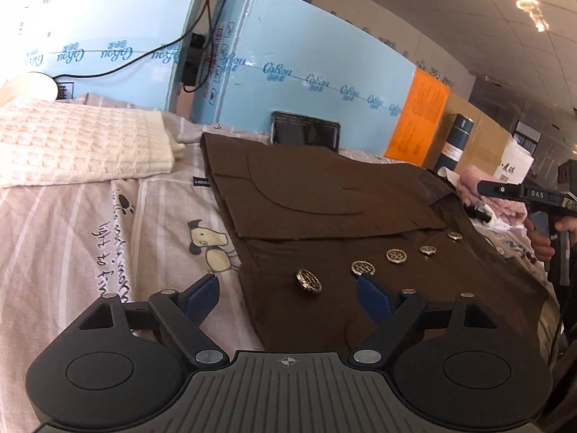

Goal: Fold clothes

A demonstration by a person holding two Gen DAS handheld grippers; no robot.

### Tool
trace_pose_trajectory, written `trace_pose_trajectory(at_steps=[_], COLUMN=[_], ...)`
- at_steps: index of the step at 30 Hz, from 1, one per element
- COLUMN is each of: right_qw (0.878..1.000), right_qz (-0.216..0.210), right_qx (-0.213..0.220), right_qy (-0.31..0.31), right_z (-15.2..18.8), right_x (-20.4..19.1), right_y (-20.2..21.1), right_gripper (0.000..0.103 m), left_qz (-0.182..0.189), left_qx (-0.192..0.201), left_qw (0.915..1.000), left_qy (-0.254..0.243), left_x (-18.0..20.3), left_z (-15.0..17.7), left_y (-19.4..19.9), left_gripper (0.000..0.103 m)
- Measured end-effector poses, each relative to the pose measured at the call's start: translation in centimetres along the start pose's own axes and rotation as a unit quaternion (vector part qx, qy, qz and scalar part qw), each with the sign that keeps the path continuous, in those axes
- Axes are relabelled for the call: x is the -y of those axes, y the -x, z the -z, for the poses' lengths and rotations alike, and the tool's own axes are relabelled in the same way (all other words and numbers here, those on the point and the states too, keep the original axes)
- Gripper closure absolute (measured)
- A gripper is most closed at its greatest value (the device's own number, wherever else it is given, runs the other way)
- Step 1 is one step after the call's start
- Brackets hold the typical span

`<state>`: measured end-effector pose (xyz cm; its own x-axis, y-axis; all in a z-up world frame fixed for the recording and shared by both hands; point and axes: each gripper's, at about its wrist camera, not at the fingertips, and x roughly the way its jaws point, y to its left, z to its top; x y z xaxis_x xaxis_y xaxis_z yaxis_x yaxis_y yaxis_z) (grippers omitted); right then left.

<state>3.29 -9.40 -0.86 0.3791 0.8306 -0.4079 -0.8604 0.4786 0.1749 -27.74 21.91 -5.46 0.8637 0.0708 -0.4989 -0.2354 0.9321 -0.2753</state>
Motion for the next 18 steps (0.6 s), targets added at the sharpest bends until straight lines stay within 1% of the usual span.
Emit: trace_pose_trajectory(at_steps=[2, 4, 7, 10, 12, 14, 16, 17, 18], right_qw=[0.999, 0.997, 0.993, 0.99, 0.99, 0.99, 0.99, 0.991, 0.991], right_qz=[-0.036, -0.063, -0.091, -0.092, -0.079, -0.072, -0.069, -0.068, -0.065], right_qx=[-0.017, -0.044, -0.076, -0.106, -0.119, -0.124, -0.121, -0.118, -0.117], right_qy=[0.006, 0.013, 0.016, 0.014, 0.009, -0.003, -0.006, -0.007, -0.008], right_z=[0.5, 1.3, 2.8, 4.0, 4.7, 5.3, 5.6, 5.8, 5.8], right_x=[-1.7, -3.2, -4.7, -5.5, -5.3, -4.9, -4.7, -4.7, -4.7], right_y=[0.0, -0.4, -1.0, -1.6, -1.8, -1.7, -1.3, -1.1, -1.0], right_gripper=[0.014, 0.014, 0.014, 0.014, 0.014, 0.013, 0.012, 0.012, 0.012], left_qz=[0.02, 0.025, 0.039, 0.059, 0.068, 0.07, 0.061, 0.056, 0.05], left_qx=[-0.002, 0.004, 0.022, 0.037, 0.045, 0.047, 0.039, 0.032, 0.026], left_qw=[0.9998, 0.9996, 0.999, 0.9976, 0.9966, 0.9964, 0.9974, 0.9979, 0.9981], left_qy=[-0.005, -0.008, 0.0, -0.002, -0.008, -0.013, -0.007, -0.009, -0.024], left_x=[0.4, 0.7, 0.9, 1.3, 1.6, 1.7, 1.5, 1.4, 1.5], left_z=[0.4, 0.6, 0.7, 0.7, 0.7, 0.6, 0.4, 0.3, 0.2], left_y=[-0.2, -0.2, 0.3, 0.9, 1.2, 1.1, 0.3, -0.2, -0.7], left_gripper=[0.017, 0.015, 0.014, 0.014, 0.014, 0.014, 0.015, 0.03, 0.064])
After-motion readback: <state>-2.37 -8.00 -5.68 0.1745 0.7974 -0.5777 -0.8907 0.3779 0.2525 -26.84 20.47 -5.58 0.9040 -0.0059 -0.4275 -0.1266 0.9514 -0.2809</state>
